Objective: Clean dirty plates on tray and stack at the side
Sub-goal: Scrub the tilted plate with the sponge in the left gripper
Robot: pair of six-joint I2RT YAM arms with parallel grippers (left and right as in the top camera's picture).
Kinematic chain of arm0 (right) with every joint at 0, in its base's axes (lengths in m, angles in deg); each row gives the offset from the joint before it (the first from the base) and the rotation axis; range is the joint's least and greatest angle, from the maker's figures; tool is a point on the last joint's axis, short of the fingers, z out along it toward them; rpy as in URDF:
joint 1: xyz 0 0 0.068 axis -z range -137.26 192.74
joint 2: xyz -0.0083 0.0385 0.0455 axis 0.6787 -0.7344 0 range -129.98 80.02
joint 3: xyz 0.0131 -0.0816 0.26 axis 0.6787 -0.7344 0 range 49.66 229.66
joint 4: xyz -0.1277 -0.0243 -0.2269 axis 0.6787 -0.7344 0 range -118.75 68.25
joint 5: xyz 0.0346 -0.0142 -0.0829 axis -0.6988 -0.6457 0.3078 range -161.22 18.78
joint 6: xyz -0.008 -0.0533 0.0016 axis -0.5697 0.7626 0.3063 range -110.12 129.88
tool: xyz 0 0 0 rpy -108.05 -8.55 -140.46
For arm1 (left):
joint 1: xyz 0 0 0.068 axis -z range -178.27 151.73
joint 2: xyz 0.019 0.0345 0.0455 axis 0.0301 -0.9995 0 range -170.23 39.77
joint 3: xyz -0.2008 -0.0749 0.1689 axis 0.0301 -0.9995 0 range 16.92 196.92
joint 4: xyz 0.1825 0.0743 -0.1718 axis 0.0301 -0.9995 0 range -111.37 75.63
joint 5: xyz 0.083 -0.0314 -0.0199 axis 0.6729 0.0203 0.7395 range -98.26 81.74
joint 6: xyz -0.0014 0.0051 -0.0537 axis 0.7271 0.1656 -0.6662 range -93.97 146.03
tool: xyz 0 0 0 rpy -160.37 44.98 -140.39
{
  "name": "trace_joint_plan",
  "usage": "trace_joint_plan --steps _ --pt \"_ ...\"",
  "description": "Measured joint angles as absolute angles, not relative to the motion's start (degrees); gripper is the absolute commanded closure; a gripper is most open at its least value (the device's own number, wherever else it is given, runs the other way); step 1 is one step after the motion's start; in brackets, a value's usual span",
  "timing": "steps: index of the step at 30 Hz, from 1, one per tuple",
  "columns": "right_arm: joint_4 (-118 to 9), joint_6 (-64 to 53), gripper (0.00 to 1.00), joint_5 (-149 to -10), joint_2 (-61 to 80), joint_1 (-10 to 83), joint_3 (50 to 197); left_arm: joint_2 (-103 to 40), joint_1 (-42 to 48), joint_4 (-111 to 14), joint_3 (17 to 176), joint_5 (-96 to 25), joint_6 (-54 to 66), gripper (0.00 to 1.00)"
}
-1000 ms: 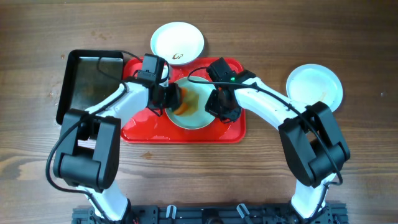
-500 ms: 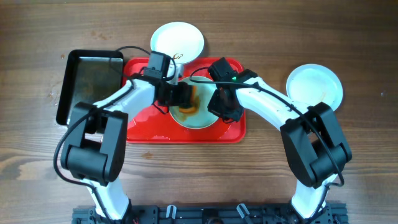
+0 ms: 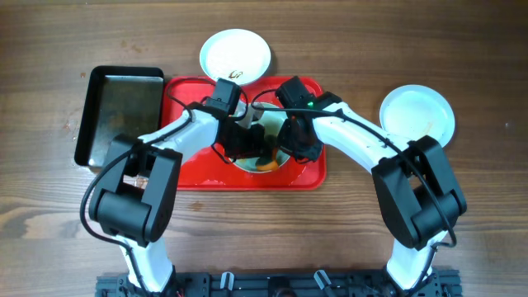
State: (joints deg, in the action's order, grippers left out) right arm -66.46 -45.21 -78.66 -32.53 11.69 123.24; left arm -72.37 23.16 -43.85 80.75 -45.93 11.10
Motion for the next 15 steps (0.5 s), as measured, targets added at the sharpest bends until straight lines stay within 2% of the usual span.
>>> trace_joint_plan --steps 7,15 --pt "-66.5 -44.6 0.95 -78.9 -32.5 11.3 123.2 -72.1 23.3 -46.9 81.1 -39.8 12.5 0.96" --pt "-66.4 -43.9 0.95 -78.9 -32.5 11.3 123.2 -70.4 21.3 -40.4 82.2 -20.7 12.5 0.96"
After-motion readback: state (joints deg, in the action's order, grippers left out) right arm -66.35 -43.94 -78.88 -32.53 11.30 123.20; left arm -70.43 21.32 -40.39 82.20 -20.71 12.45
